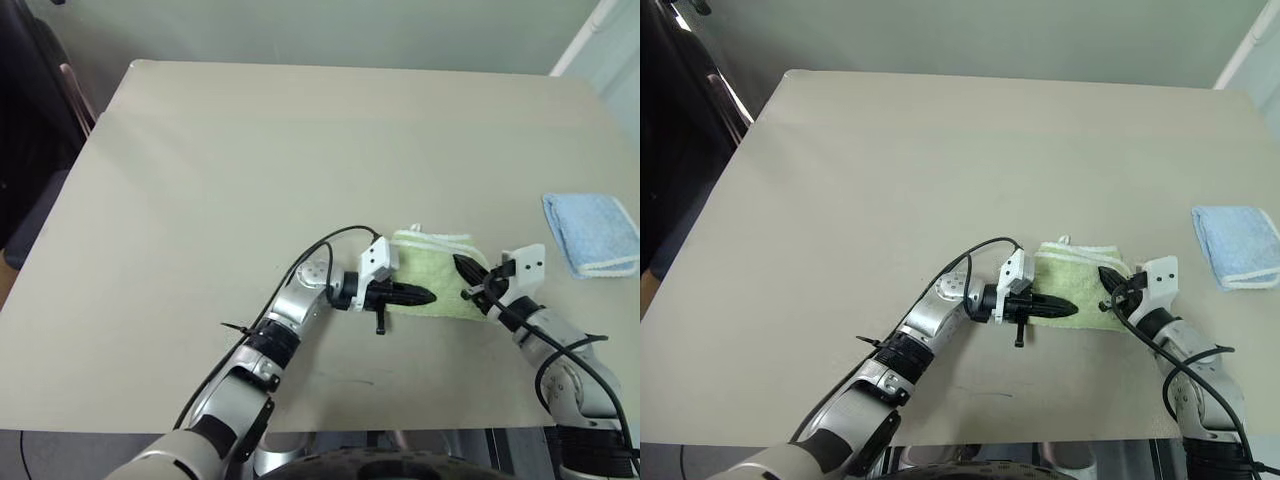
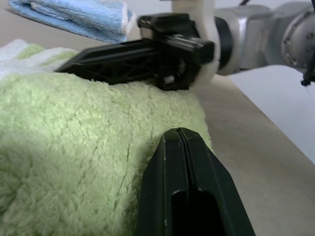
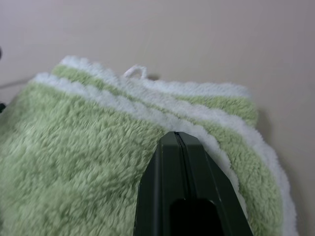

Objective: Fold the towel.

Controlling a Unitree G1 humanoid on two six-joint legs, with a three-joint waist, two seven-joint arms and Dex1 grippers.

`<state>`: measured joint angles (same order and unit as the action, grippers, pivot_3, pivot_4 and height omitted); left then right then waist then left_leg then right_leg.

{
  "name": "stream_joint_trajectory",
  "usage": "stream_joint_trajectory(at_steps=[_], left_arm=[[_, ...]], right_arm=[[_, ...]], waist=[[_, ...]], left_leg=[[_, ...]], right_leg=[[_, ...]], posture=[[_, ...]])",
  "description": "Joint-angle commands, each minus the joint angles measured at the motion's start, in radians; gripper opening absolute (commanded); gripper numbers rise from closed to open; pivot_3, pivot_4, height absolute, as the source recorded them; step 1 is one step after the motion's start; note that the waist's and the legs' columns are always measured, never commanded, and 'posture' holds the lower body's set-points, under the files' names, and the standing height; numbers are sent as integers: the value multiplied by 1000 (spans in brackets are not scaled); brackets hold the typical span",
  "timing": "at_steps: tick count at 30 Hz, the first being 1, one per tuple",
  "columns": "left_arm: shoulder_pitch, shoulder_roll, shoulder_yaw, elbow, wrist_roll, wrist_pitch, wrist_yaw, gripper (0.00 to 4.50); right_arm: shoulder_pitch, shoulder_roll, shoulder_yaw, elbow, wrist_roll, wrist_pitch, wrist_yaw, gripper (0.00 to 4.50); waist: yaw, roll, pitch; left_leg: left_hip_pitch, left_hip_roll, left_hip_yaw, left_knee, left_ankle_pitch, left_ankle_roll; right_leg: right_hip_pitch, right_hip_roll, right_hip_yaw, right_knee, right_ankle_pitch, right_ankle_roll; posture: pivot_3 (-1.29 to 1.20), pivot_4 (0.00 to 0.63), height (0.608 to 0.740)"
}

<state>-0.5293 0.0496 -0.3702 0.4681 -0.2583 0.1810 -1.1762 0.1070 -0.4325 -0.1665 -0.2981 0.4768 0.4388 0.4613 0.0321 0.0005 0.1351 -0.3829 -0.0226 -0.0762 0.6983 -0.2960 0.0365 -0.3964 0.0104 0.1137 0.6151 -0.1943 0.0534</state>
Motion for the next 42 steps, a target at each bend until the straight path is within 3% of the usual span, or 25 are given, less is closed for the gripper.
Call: stream_joint_trajectory(at_steps=[1, 4, 7, 12, 16, 20, 26, 30, 36, 42], left_arm=[[4, -11, 18, -18, -31, 66, -13, 29], [-1, 4, 27, -56, -44, 89, -28, 0], [-5, 15, 36, -89, -57, 117, -35, 0], [-37, 77, 111, -239, -141, 232, -37, 0], [-67, 116, 172, -286, -170, 275, 8, 930], [-107, 183, 240, -294, -189, 340, 48, 2306], [-120, 221, 235, -241, -139, 461, 179, 4475], [-155, 228, 226, -232, -217, 890, 249, 4475], [-188, 192, 317, -283, -368, 1321, 302, 4475], [-207, 163, 353, -221, -484, 1433, 395, 4475]], right_arm=[[11, -10, 4, -7, 20, 11, 47, 0], [-7, -19, -18, -19, 52, 33, 68, 538], [-18, -27, -32, -40, 80, 34, 97, 1515], [-48, -92, -114, -160, 215, 103, 139, 3249], [-44, -156, -161, -231, 305, 160, 157, 4500], [-41, -219, -213, -302, 387, 209, 161, 4500], [-42, -256, -231, -319, 426, 264, 115, 4500], [-7, -288, -242, -333, 468, 346, 91, 4500], [19, -309, -268, -354, 475, 363, 69, 4500], [26, -309, -231, -352, 417, 342, 62, 4500]], waist=[[-3, 0, 0], [-4, 0, 0], [-4, 0, 0], [-5, 2, 1], [-3, 1, 1], [-2, 1, 1], [-2, 1, 1], [-1, 1, 1], [-2, 1, 0], [0, 1, 1]], left_leg=[[0, 0, 0, 0, 0, -1], [0, 0, 0, 0, 2, -3], [-1, 0, 0, 0, 7, -13], [-6, 0, 2, 0, 8, -14], [-8, 1, 2, 0, 9, -15], [-8, 1, 2, -1, 8, -15], [-9, 1, 2, -1, 7, -14], [-10, 1, 2, -1, 7, -14], [-8, 1, 3, -1, 6, -15], [-7, 1, 3, -1, 6, -15]], right_leg=[[0, 0, 0, -1, 1, -1], [0, 0, 0, -2, 1, -1], [-1, 1, 0, -2, 1, 0], [-5, 1, 1, -3, 2, 6], [-7, 1, 0, -3, 2, 6], [-7, 1, 0, -3, 1, 7], [-8, 1, 0, -4, 1, 7], [-8, 0, 0, -4, 1, 7], [-8, 0, 0, -4, 0, 6], [-7, 0, 0, -3, 0, 7]], posture=[[0, 150, 740], [0, 150, 740], [0, 150, 740], [0, 150, 740], [0, 150, 740], [0, 150, 740], [0, 150, 740], [0, 150, 740], [0, 150, 740], [0, 150, 740]])
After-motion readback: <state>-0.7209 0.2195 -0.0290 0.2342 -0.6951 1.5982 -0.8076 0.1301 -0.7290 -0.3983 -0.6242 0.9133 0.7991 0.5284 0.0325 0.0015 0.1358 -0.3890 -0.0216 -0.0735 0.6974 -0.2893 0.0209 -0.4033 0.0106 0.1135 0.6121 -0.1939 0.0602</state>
